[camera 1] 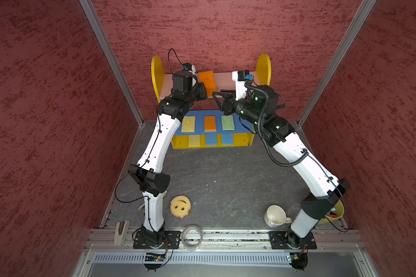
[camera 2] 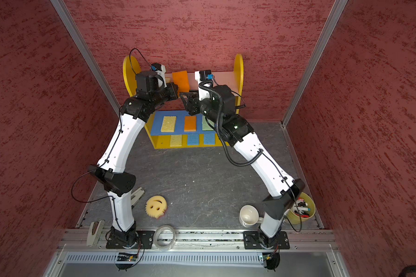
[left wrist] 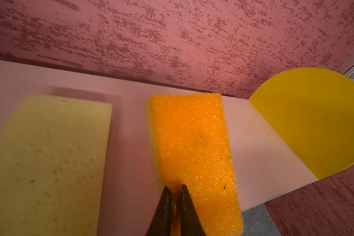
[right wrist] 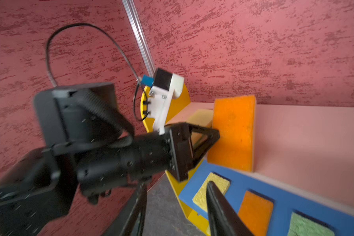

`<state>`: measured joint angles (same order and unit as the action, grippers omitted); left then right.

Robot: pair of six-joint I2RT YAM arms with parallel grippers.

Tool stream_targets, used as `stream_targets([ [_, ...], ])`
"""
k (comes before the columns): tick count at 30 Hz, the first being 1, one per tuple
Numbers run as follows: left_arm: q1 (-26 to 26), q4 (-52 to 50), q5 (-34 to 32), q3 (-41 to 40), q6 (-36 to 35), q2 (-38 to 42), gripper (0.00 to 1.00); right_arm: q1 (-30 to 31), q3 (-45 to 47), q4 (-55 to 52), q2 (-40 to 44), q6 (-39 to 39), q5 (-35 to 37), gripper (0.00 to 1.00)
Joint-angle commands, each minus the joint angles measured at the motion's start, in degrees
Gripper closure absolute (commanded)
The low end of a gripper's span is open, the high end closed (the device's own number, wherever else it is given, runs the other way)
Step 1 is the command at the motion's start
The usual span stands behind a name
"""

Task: Arrange cleaning sponges on a shelf
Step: Place the cleaning sponge on the shelf.

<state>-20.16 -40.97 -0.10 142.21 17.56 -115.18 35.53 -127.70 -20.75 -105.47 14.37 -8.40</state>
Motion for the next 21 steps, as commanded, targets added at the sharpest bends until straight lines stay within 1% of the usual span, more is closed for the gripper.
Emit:
stream_targets([
  [1, 0.5, 0.5, 1.5, 1.1, 0.7, -1.6, 0.89, -2.6, -17.2, -14.9, -11.1, -1.4, -2.3, 0.51],
  [3, 0.8, 0.5, 2.0, 1.6, 1.1, -2.0, 0.89, -4.2, -28.7, -19.5, -17.8, 0.2, -3.0, 0.51],
  [4, 0.9, 0.4, 2.2, 2.0, 1.2, -2.3, 0.89, -5.1, -32.2, -20.5, -20.2, 1.5, -3.0, 0.52],
  [5, 1.1, 0.3, 2.7, 2.1, 1.5, -2.4, 0.89, -5.9, -33.1, -20.2, -21.0, 2.5, -2.9, 0.52],
  [8, 1.8, 0.4, 5.3, 2.1, 2.6, -2.7, 0.89, -7.8, -28.5, -16.0, -20.2, 4.7, -2.6, 0.53],
  [10, 2.0, 0.4, 5.9, 2.1, 2.6, -2.7, 0.89, -8.4, -25.6, -13.8, -19.4, 5.3, -3.0, 0.53],
  [18, 2.5, 0.8, 6.6, 2.2, 3.0, -2.6, 0.89, -8.7, -25.3, -10.9, -21.5, 8.5, -6.5, 0.57],
  [21, 2.8, 1.3, 6.7, 2.2, 3.3, -3.0, 0.89, -8.6, -25.2, -9.7, -21.6, 8.0, -9.0, 0.59],
])
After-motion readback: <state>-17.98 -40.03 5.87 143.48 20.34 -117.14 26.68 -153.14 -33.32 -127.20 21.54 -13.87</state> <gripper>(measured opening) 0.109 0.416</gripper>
